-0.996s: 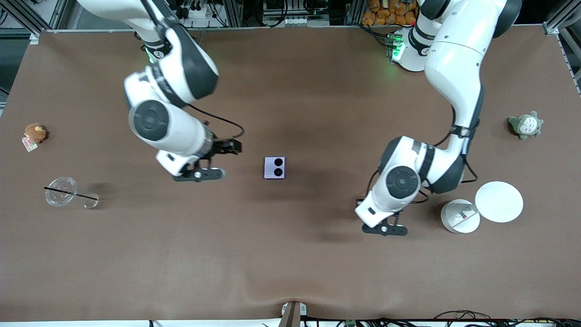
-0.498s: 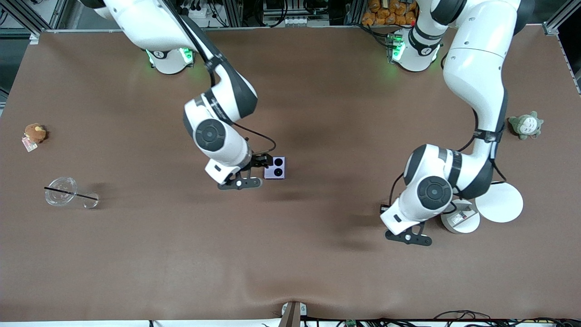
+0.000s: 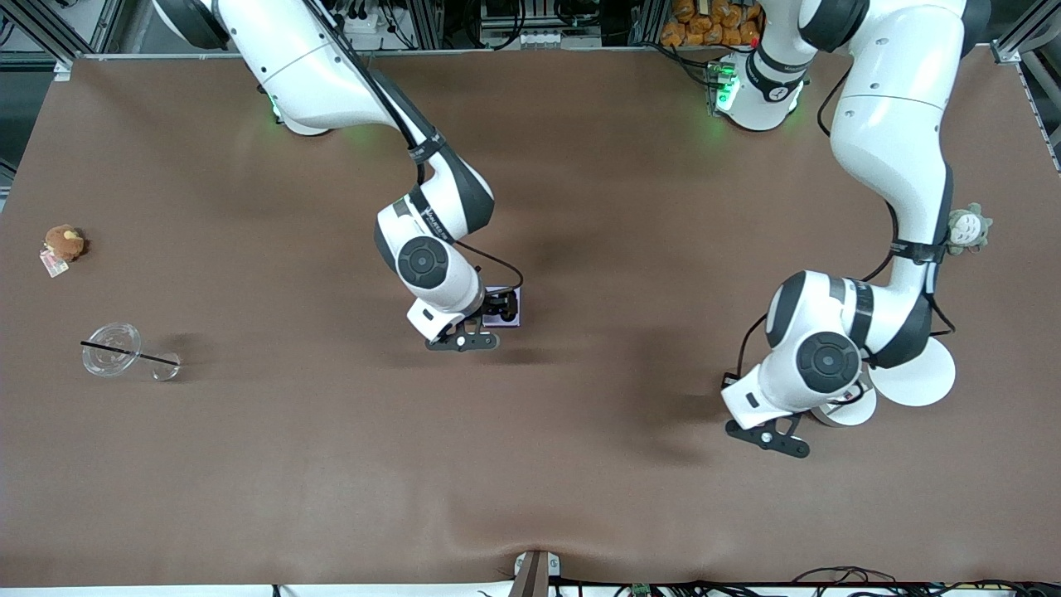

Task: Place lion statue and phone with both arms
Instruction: 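Grasp the white phone with the right gripper while the left gripper carries the lion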

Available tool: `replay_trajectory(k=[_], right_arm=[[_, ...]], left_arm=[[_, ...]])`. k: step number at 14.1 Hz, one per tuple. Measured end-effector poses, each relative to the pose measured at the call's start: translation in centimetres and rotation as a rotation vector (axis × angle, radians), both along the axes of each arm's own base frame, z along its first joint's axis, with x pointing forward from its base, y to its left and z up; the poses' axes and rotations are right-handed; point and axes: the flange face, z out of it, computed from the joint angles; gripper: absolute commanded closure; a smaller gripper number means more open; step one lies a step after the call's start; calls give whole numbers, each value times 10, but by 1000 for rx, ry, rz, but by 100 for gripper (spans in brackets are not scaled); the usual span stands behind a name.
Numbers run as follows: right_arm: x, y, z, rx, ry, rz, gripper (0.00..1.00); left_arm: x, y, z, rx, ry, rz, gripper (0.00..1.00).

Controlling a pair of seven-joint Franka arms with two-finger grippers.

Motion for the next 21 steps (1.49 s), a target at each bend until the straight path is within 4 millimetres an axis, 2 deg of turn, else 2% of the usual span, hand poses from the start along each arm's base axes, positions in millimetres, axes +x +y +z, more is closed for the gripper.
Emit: replay_trajectory(k=[6, 9, 13, 17, 18, 19, 20, 21], right_arm=[[-19, 24, -21, -3, -2, 25, 0], [-23, 27, -27, -7, 1, 30, 0], [-27, 32, -38, -10, -1, 30, 0], [-31, 35, -47, -18, -5, 39, 0], [-32, 36, -47, -25, -10, 47, 13], [-33, 37, -47, -32, -16, 52, 33], [-33, 36, -47, -45, -21, 57, 70], [-33, 37, -44, -49, -23, 57, 82]], left_arm=[[1, 21, -18, 5, 28, 22, 100], [2, 41, -24, 7, 40, 50, 100], [0, 49, -33, 9, 56, 59, 100], [2, 61, -35, 8, 57, 77, 100], [2, 65, -35, 7, 57, 81, 100], [3, 67, -35, 7, 57, 85, 100], [3, 67, -35, 7, 57, 85, 77], [3, 67, -35, 7, 57, 85, 28]])
